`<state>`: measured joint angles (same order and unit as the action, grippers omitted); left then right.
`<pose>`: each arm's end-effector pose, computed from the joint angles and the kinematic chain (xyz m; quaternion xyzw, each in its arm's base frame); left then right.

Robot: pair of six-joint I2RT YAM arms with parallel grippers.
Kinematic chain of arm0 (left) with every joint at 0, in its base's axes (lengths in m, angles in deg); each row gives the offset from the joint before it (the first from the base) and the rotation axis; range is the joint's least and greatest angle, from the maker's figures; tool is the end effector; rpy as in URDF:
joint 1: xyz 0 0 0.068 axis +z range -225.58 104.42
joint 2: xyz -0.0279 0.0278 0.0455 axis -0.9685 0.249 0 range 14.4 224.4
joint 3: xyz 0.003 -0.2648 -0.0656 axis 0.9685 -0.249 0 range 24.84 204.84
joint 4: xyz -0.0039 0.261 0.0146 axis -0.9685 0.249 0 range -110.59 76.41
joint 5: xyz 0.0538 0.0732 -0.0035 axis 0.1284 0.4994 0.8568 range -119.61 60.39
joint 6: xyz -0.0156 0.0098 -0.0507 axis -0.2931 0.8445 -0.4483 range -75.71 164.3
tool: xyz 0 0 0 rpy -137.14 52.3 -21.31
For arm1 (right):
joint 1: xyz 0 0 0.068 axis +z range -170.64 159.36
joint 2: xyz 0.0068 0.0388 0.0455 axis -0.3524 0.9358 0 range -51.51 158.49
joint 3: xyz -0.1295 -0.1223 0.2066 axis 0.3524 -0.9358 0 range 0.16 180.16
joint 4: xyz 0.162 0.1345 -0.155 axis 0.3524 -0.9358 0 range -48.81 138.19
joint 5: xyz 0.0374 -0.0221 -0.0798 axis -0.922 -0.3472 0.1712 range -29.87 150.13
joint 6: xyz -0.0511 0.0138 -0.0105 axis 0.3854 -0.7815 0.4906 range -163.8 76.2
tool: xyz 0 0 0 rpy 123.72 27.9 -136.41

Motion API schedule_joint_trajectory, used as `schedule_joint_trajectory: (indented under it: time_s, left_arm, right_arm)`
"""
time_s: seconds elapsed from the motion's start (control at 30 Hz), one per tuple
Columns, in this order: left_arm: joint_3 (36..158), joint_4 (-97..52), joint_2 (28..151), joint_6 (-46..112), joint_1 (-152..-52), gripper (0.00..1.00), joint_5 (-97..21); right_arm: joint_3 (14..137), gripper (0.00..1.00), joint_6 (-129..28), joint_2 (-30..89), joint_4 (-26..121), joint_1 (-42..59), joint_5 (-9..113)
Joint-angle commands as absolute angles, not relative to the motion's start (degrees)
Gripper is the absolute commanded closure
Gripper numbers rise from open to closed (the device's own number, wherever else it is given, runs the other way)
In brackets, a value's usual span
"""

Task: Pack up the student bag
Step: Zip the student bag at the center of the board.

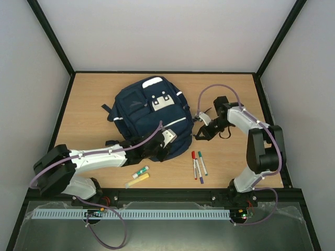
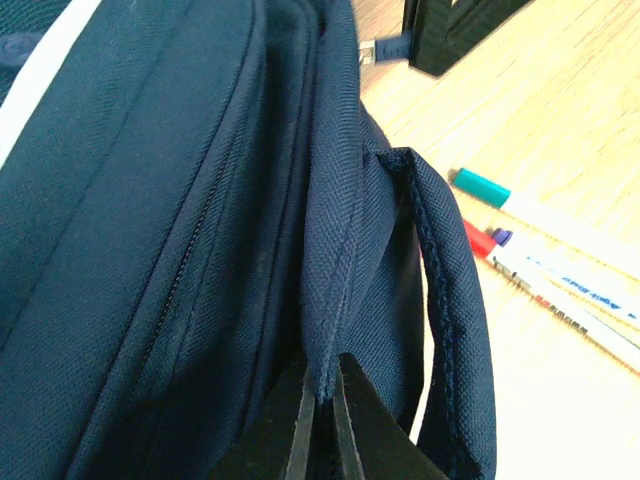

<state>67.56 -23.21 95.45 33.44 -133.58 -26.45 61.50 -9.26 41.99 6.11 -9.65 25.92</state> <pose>0.1591 -0.2511 0.2054 0.3442 0.8204 -0.2375 0.3900 0.2941 0.0776 0.1978 -0.4036 0.8574 0.2585 0.1878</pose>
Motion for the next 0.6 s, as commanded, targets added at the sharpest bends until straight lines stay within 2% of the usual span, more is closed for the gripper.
schedule_joint_trajectory:
  time_s: [0.0,0.17,0.4,0.5,0.57]
  left_arm:
    - [65.0,-17.5,90.7,33.3,-133.4,0.98,-21.2]
    - [63.9,-14.8,87.8,30.6,-133.4,0.98,-17.1]
    - [64.1,-2.5,86.0,20.2,-129.0,0.98,0.4]
    - [63.4,-5.6,84.0,22.6,-128.7,0.90,-4.0]
    - [63.5,-7.8,83.9,24.6,-128.8,0.76,-8.3]
  right_arm:
    - [64.1,0.99,-8.6,45.3,4.3,-13.7,33.1]
    - [63.6,0.99,-10.1,46.6,7.9,-14.3,35.7]
    - [61.7,0.99,-10.3,44.5,9.3,-14.5,34.5]
    - [61.0,0.99,-9.6,42.8,7.7,-13.9,29.7]
    - [60.0,0.99,-9.5,41.2,6.8,-12.3,27.7]
